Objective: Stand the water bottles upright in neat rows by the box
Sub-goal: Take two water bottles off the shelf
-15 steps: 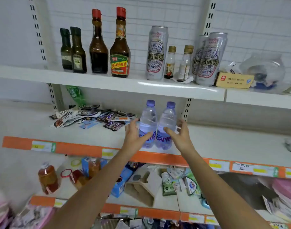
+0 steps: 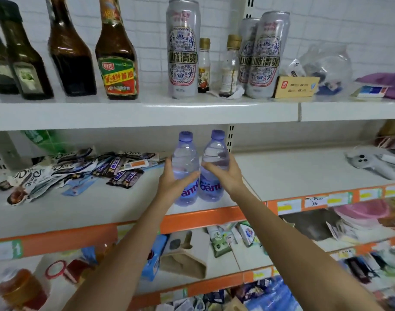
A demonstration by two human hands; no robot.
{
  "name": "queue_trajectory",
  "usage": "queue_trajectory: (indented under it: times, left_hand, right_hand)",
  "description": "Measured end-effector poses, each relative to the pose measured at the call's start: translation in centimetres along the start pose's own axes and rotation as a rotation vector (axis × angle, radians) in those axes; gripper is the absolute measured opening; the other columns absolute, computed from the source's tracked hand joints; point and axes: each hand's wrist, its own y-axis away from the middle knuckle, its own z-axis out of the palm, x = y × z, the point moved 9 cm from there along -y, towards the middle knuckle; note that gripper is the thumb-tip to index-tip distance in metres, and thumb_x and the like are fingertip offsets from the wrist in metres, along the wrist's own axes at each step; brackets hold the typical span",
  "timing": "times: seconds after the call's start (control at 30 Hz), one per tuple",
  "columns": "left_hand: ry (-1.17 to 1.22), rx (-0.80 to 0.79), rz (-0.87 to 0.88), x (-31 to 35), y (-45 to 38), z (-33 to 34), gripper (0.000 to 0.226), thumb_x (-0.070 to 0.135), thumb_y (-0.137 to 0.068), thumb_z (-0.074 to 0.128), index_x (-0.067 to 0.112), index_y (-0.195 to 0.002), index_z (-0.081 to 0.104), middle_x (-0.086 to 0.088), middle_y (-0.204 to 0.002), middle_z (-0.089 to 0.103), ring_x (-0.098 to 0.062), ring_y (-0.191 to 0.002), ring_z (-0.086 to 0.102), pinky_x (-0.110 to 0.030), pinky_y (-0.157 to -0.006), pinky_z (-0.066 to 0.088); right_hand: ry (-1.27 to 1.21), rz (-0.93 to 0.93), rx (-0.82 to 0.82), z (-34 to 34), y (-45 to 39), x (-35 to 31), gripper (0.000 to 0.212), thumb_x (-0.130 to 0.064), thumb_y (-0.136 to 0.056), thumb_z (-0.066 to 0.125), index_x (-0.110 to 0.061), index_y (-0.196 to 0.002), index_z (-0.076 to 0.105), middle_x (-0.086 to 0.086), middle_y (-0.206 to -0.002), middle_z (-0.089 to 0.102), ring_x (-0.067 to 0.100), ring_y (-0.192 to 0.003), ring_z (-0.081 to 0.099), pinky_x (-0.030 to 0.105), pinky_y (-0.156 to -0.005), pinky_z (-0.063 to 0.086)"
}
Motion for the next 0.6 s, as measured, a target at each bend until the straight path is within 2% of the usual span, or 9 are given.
queue_trajectory:
  times: [0.1,0.23,0.3,0.37,0.43,0.5,0.6]
  left_hand:
    - [-0.027,0.004,-0.001,0.4,0.0,-0.2,0.066,0.029,-0.066,0.081,0.026,-0.121,0.046,0.001,-0.109,0.063,-0.018,-0.097,0.063,-0.029,-0.078,0.051]
    - [-0.010,0.006,0.067,1.8,1.0,0.4,0.057,0.027,-0.067,0.080,0.025,-0.115,0.048,0.009,-0.097,0.061,-0.013,-0.091,0.061,-0.018,-0.068,0.047]
    - [0.044,-0.078,0.127,3.4,2.3,2.0,0.065,0.037,-0.057,0.079,0.024,-0.113,0.049,0.014,-0.096,0.062,-0.001,-0.087,0.063,-0.013,-0.069,0.049]
    - [0.096,-0.187,0.173,5.2,4.2,4.2,0.065,0.043,-0.050,0.074,0.026,-0.108,0.051,0.015,-0.098,0.063,0.010,-0.083,0.063,-0.008,-0.068,0.049]
    - [0.151,-0.293,0.181,6.2,6.3,7.0,0.060,0.039,-0.049,0.074,0.030,-0.104,0.051,0.011,-0.100,0.064,0.007,-0.084,0.065,-0.010,-0.070,0.051]
    - [0.215,-0.390,0.164,6.6,8.6,10.4,0.060,0.034,-0.051,0.074,0.026,-0.106,0.052,0.005,-0.102,0.065,0.002,-0.085,0.066,-0.013,-0.071,0.052]
    - [0.255,-0.497,0.083,5.5,12.9,16.5,0.051,0.022,-0.058,0.076,0.018,-0.105,0.055,0.009,-0.092,0.069,0.005,-0.077,0.067,-0.011,-0.066,0.051]
  right_hand:
    - [-0.017,-0.061,0.053,-1.0,1.3,-1.0,0.056,-0.028,-0.065,0.081,-0.018,-0.112,0.053,0.001,-0.109,0.062,0.016,-0.100,0.061,0.023,-0.082,0.047]
    - [-0.074,-0.131,0.061,-3.1,3.4,-2.4,0.053,-0.029,-0.064,0.080,-0.019,-0.112,0.058,-0.001,-0.107,0.067,0.016,-0.100,0.065,0.031,-0.086,0.051]
    - [-0.111,-0.158,0.085,-4.9,4.8,-3.4,0.057,-0.037,-0.057,0.077,-0.020,-0.109,0.060,0.004,-0.106,0.070,0.018,-0.098,0.067,0.033,-0.086,0.054]
    - [-0.125,-0.175,0.118,-7.4,6.6,-3.9,0.054,-0.038,-0.057,0.076,-0.020,-0.106,0.062,0.003,-0.103,0.071,0.017,-0.096,0.068,0.031,-0.084,0.055]
    - [-0.143,-0.150,0.176,-10.9,8.7,-3.6,0.043,-0.032,-0.060,0.077,-0.023,-0.099,0.063,-0.002,-0.095,0.072,0.013,-0.090,0.069,0.027,-0.078,0.055]
    - [-0.171,-0.121,0.260,-15.2,11.2,-2.6,0.034,-0.025,-0.063,0.074,-0.021,-0.095,0.064,-0.003,-0.090,0.071,0.009,-0.082,0.069,0.022,-0.073,0.055]
    - [-0.161,-0.039,0.445,-22.5,16.6,0.0,0.044,-0.025,-0.067,0.076,-0.010,-0.106,0.063,0.004,-0.097,0.071,0.007,-0.080,0.070,0.020,-0.070,0.055]
